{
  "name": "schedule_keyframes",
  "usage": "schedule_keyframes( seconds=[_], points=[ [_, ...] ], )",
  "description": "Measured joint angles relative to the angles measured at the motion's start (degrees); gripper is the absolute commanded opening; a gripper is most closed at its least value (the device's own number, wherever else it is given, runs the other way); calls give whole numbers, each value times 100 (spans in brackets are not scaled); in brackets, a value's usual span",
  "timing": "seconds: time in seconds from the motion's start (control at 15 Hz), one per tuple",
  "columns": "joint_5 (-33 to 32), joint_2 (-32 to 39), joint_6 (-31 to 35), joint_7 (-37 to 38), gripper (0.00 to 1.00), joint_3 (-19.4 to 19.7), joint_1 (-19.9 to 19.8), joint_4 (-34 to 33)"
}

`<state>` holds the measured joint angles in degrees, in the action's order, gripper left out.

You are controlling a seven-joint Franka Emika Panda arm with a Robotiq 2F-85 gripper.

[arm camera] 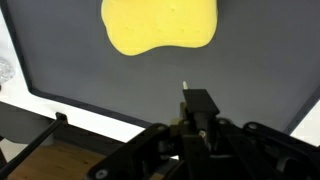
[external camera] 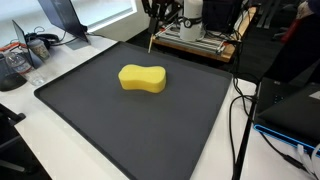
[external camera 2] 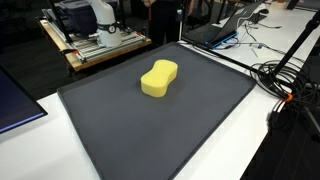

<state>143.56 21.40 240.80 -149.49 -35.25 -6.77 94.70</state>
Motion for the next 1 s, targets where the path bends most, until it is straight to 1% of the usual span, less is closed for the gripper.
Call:
schedule_keyframes(
  seconds=[0.07,0.13,0.27,0.4,0.47,0.6,1.0],
  points=[
    [0,92,114,-145,3,-172,-262,-191],
    [0,145,88,-268,3,-265,-484,-273],
    [0,241,82,-479,3,-415,-936,-298],
    [0,313,53,-625,3,-655,-1420,-274],
    [-41,367,73,-614,3,-947,-1736,-232],
    [-86,440,78,-595,3,-1721,-2402,-47],
    [-88,442,77,-597,3,-3868,-4349,878]
  ],
)
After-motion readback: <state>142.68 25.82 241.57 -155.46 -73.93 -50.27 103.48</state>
